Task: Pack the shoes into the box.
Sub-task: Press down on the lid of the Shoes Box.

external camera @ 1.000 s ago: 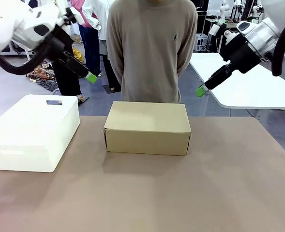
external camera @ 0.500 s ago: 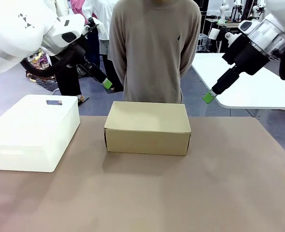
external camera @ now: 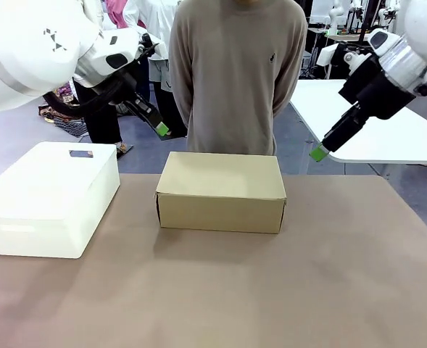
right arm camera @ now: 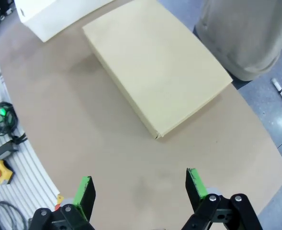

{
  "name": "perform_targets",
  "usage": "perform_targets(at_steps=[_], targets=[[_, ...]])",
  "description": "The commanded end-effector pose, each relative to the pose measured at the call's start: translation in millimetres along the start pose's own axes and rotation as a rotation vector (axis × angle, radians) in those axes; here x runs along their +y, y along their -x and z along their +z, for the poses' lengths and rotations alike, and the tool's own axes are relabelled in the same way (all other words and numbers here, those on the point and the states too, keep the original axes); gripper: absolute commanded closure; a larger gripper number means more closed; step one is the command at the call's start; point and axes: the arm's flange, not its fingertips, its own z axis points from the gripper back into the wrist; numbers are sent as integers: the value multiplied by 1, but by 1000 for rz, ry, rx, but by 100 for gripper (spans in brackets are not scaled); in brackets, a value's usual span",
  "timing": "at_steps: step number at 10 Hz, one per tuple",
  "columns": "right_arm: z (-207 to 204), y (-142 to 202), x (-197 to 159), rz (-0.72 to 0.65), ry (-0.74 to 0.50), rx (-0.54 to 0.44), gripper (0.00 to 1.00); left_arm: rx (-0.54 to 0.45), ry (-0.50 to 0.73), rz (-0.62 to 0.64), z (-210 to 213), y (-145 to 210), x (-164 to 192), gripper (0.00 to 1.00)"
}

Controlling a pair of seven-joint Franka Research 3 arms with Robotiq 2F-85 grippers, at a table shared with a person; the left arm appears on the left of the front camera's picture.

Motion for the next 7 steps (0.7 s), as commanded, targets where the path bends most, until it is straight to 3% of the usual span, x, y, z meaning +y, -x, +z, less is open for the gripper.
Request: perform_targets(at_steps=[1,2,3,7], targets=[[3,-3,-2,-11,-31,8,0,1,10,46,2,-6,1,100],[3,-3,-2,-11,-31,8,0,-5,63,27,4,-7,1,100],[3,-3,-2,-11,-31,8,0,1,2,14,0,-1,0,100],[3,-3,-2,-11,-31,8,0,1,2,14,0,-1,0,100]])
